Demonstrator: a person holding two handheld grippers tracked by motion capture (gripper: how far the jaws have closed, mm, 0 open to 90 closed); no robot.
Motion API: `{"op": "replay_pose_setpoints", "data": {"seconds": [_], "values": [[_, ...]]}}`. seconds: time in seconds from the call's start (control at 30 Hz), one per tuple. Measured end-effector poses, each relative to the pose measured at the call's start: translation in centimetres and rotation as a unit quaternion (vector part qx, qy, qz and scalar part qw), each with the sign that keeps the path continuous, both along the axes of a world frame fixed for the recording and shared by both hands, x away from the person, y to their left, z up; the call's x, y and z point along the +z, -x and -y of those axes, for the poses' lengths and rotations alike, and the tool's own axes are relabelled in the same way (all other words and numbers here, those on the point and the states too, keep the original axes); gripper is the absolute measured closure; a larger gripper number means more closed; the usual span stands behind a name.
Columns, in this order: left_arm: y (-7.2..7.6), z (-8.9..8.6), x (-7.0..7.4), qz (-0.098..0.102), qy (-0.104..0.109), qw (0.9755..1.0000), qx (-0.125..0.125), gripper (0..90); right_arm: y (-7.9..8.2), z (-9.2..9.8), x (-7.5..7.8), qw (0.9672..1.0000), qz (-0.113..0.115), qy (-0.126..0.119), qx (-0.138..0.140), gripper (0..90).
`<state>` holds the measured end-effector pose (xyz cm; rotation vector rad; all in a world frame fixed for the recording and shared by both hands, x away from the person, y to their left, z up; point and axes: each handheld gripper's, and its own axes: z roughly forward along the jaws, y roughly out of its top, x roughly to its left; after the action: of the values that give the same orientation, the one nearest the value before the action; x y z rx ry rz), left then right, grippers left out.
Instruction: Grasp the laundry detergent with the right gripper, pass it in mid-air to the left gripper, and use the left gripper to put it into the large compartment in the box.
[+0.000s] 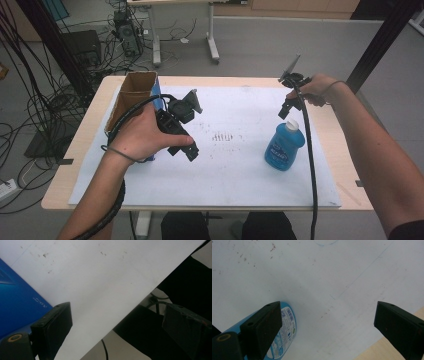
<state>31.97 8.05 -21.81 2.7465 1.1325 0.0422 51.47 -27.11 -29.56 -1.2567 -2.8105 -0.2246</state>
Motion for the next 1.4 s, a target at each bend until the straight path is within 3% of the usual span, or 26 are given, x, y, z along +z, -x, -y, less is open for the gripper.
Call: {"op": "replay_pose_setpoints", "data": {"seconds": [0.57, 1.0, 1.4], "values": [[0.1, 0.1, 0.0, 0.003, -0.002, 1.0, 0.0, 9.4, 0.3, 0.4, 0.4, 1.0, 0.007, -0.001, -0.003, 7.6], [0.1, 0.6, -0.1, 0.003, -0.003, 1.0, -0.005, 9.4, 1.1, 3.0, 1.2, 0.9996, 0.014, 0.001, -0.023, 7.4], [0.1, 0.7, -0.3, 0.0, -0.006, 0.9999, -0.008, 9.4, 2.1, 5.2, 0.8, 0.999, 0.015, 0.004, -0.041, 7.0]]}}
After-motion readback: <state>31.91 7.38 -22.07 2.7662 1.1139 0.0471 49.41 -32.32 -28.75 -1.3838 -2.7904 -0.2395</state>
